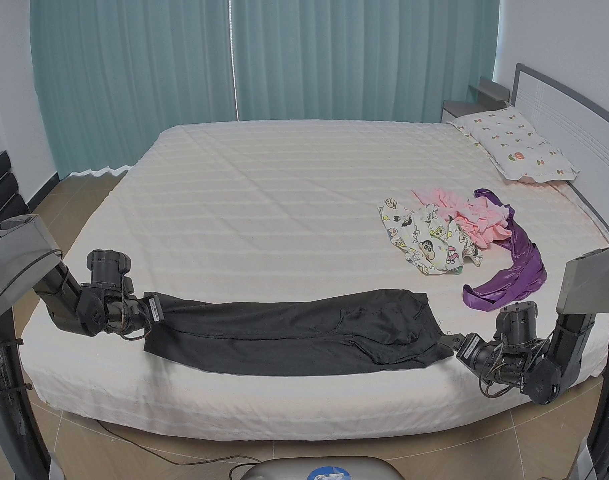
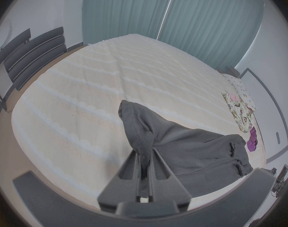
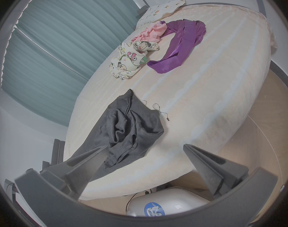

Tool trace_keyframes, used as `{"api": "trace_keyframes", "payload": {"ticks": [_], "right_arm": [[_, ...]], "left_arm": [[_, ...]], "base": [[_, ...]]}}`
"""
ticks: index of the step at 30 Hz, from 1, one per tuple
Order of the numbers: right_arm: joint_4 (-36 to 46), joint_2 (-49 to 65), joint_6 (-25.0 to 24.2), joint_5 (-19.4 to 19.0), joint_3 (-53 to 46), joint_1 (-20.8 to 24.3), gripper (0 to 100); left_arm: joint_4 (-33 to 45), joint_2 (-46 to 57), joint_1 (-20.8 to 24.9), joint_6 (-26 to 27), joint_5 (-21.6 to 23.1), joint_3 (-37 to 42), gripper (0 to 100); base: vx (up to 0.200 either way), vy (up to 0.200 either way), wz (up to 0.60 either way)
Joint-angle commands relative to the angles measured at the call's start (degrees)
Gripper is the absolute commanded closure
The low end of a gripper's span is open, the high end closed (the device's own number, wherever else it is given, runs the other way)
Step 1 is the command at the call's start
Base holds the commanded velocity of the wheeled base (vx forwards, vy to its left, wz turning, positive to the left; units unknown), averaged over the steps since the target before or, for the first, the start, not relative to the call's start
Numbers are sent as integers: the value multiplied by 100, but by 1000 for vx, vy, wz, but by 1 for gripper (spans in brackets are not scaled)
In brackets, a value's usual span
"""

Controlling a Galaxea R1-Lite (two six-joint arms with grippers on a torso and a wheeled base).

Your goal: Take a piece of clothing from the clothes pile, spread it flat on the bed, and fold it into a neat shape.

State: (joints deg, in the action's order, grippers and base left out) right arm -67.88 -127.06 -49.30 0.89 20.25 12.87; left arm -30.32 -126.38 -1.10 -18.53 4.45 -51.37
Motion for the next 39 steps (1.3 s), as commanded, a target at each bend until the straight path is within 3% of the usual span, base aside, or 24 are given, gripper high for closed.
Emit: {"api": "trace_keyframes", "payload": {"ticks": [1,16,22,26,31,33,39], "right_arm": [[3,-3,-1,-1,5,5,0],[-33,6,-1,-1,14,-57,0],[-33,-3,-1,-1,14,-66,0],[-24,-3,-1,-1,14,-66,0],[-33,-3,-1,-10,14,-66,0],[-24,-3,-1,-1,14,-66,0],[-24,-12,-1,-1,14,-66,0]], "left_arm": [[17,219,215,-37,3,57,100],[184,351,830,-283,-401,-128,100],[773,421,1120,-327,-480,-532,100],[1081,368,1367,-678,-717,-962,100],[1643,342,1551,-784,-735,-1402,100],[1960,272,1701,-1074,-770,-1692,100],[2267,8,1955,-1258,-770,-2105,100]], "base": [[0,-200,0],[0,-200,0],[0,-200,0],[0,-200,0],[0,-200,0],[0,-200,0],[0,-200,0]]}}
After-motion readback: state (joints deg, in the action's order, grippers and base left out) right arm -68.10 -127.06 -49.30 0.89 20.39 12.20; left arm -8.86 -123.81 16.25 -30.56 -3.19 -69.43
